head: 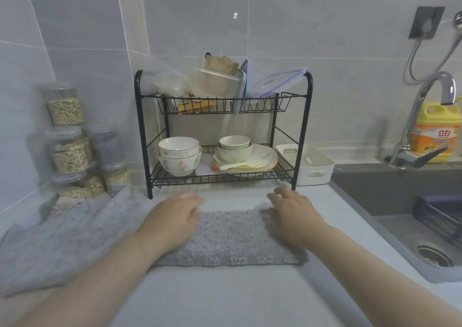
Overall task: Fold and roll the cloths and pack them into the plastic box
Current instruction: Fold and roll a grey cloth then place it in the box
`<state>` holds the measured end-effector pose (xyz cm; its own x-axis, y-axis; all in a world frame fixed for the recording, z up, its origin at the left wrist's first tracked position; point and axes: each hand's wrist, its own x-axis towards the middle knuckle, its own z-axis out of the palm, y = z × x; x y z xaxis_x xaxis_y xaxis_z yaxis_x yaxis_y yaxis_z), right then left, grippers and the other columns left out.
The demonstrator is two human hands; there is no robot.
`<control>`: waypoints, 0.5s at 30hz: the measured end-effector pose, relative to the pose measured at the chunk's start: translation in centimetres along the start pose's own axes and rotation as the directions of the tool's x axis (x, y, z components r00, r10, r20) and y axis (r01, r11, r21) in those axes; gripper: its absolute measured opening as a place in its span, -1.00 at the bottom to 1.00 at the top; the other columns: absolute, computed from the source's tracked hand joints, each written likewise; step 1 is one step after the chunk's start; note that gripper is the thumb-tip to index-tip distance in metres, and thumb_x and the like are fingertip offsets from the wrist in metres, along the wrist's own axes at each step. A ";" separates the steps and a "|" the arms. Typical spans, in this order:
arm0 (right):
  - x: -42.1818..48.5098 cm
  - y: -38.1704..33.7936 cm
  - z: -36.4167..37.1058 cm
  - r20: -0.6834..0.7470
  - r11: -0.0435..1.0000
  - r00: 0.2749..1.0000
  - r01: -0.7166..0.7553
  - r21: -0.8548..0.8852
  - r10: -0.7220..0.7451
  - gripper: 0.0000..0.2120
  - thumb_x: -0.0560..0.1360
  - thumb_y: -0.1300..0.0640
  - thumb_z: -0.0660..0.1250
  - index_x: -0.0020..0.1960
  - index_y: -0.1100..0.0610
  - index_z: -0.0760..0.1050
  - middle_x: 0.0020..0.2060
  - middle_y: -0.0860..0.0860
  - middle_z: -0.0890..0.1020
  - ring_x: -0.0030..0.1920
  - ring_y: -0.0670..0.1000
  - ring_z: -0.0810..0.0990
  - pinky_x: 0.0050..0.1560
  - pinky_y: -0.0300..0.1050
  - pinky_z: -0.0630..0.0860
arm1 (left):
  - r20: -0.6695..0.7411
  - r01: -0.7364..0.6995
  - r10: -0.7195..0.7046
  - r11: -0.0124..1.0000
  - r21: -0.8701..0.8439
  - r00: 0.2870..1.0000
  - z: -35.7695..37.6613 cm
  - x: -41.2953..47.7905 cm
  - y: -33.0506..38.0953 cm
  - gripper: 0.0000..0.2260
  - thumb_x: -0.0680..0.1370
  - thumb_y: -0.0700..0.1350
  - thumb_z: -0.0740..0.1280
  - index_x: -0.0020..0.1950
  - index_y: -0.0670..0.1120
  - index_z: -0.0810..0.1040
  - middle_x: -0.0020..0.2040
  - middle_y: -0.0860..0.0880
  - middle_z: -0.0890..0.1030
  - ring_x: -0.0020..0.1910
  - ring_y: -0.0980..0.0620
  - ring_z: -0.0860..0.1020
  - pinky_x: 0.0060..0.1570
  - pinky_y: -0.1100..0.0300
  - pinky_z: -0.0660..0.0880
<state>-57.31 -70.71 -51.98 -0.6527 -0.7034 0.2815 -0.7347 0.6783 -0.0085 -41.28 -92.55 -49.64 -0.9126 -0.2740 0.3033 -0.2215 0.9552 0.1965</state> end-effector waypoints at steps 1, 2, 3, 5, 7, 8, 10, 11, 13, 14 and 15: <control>-0.9 -0.9 -0.2 0.004 0.996 0.996 0.089 0.011 -0.089 -0.59 0.58 -0.08 0.02 0.34 0.07 0.36 0.38 0.06 0.37 0.35 0.12 0.36 0.34 0.03 0.31 | 0.065 -0.045 0.048 0.997 -0.060 0.997 0.1 -0.7 0.5 -0.66 0.65 -0.04 0.10 0.42 0.01 0.40 0.44 0.09 0.37 0.42 0.08 0.29 0.37 0.22 0.19; -1.7 -1.7 -0.2 0.027 0.986 0.986 0.161 0.042 -0.162 -0.53 0.56 -0.14 -0.07 0.29 0.06 0.38 0.33 0.04 0.40 0.33 0.11 0.37 0.34 0.05 0.31 | 0.168 -0.068 0.079 0.995 -0.071 0.983 0.4 -1.4 0.9 -0.64 0.66 -0.01 0.07 0.45 0.02 0.36 0.47 0.09 0.32 0.46 0.09 0.25 0.38 0.25 0.15; -2.5 -2.4 0.0 0.059 0.977 0.977 0.201 0.077 -0.205 -0.46 0.52 -0.21 -0.16 0.23 0.06 0.38 0.25 0.02 0.42 0.29 0.09 0.39 0.32 0.06 0.31 | 0.278 -0.075 0.083 0.996 -0.039 0.957 0.8 -2.1 1.0 -0.60 0.66 0.04 0.05 0.50 0.04 0.27 0.52 0.09 0.23 0.50 0.11 0.15 0.42 0.25 0.07; -3.4 -3.0 0.5 0.155 0.975 0.966 0.194 0.110 -0.209 -0.25 0.43 -0.34 -0.33 0.33 0.07 0.30 0.32 0.02 0.37 0.38 0.06 0.30 0.38 0.04 0.24 | 0.397 -0.067 0.052 0.997 0.024 0.916 1.8 -2.8 0.7 -0.51 0.65 0.13 -0.01 0.57 0.06 0.02 0.57 0.09 -0.01 0.54 0.13 -0.06 0.45 0.25 -0.12; -3.6 -2.6 0.9 0.246 0.985 0.957 0.127 0.115 -0.153 0.03 0.28 -0.48 -0.50 0.52 0.07 0.08 0.53 0.02 0.14 0.53 0.02 0.07 0.49 0.01 0.03 | 0.424 -0.072 0.042 0.996 0.054 0.905 2.2 -2.9 0.1 -0.46 0.63 0.18 -0.05 0.57 0.08 -0.11 0.57 0.11 -0.13 0.53 0.15 -0.16 0.42 0.27 -0.22; -3.6 -2.4 1.1 0.268 0.987 0.953 0.114 0.116 -0.142 0.13 0.18 -0.49 -0.56 0.55 0.05 0.01 0.56 0.02 0.06 0.55 0.00 -0.01 0.51 0.01 -0.04 | 0.435 -0.077 0.043 0.995 0.061 0.899 2.2 -3.0 0.0 -0.41 0.60 0.26 -0.10 0.57 0.09 -0.14 0.56 0.12 -0.16 0.52 0.17 -0.18 0.40 0.27 -0.25; -3.8 -2.5 1.1 0.281 0.988 0.951 0.103 0.111 -0.131 0.22 0.07 -0.49 -0.64 0.56 0.04 -0.03 0.56 0.01 0.02 0.56 0.00 -0.04 0.52 0.02 -0.07 | 0.449 -0.090 0.054 0.994 0.059 0.892 2.0 -3.3 0.0 -0.14 0.34 0.49 -0.30 0.56 0.10 -0.17 0.56 0.15 -0.19 0.51 0.20 -0.21 0.38 0.29 -0.28; -3.9 -2.6 1.0 0.286 0.990 0.950 0.094 0.108 -0.122 0.22 0.07 -0.49 -0.64 0.56 0.04 -0.04 0.56 0.02 0.02 0.56 0.00 -0.04 0.52 0.02 -0.08 | 0.460 -0.083 0.050 0.995 0.053 0.887 1.9 -3.4 -0.1 0.01 0.17 0.54 -0.40 0.56 0.11 -0.18 0.55 0.15 -0.19 0.51 0.20 -0.22 0.37 0.29 -0.29; -4.4 -2.9 0.6 0.296 0.990 0.948 0.084 0.110 -0.113 0.20 0.07 -0.48 -0.62 0.56 0.03 -0.04 0.57 0.02 0.00 0.56 0.01 -0.06 0.52 0.01 -0.11 | 0.470 -0.081 0.044 0.995 0.060 0.881 1.7 -3.7 0.0 0.10 0.07 0.54 -0.45 0.56 0.10 -0.20 0.56 0.14 -0.21 0.51 0.19 -0.23 0.38 0.28 -0.29; -4.9 -2.9 0.3 0.301 0.990 0.947 0.085 0.111 -0.115 0.20 0.07 -0.47 -0.62 0.57 0.03 -0.05 0.57 0.02 0.00 0.56 0.01 -0.06 0.51 0.00 -0.12 | 0.476 -0.079 0.040 0.995 0.063 0.878 1.6 -4.0 0.2 0.04 0.14 0.53 -0.42 0.56 0.09 -0.21 0.56 0.13 -0.22 0.51 0.18 -0.24 0.38 0.27 -0.29; -5.4 -2.9 0.1 0.309 0.990 0.944 0.086 0.108 -0.115 0.20 0.07 -0.47 -0.61 0.57 0.03 -0.05 0.57 0.02 -0.01 0.56 0.01 -0.07 0.51 -0.01 -0.13 | 0.480 -0.083 0.041 0.994 0.067 0.876 1.6 -4.4 0.6 -0.07 0.26 0.50 -0.36 0.56 0.08 -0.21 0.56 0.12 -0.22 0.51 0.17 -0.25 0.40 0.25 -0.29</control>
<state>-51.70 -68.91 -53.54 -0.5885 -0.8079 -0.0303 -0.8036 0.5886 -0.0884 -37.90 -90.59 -52.31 -0.9737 -0.1470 -0.1738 -0.1672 0.9800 0.1076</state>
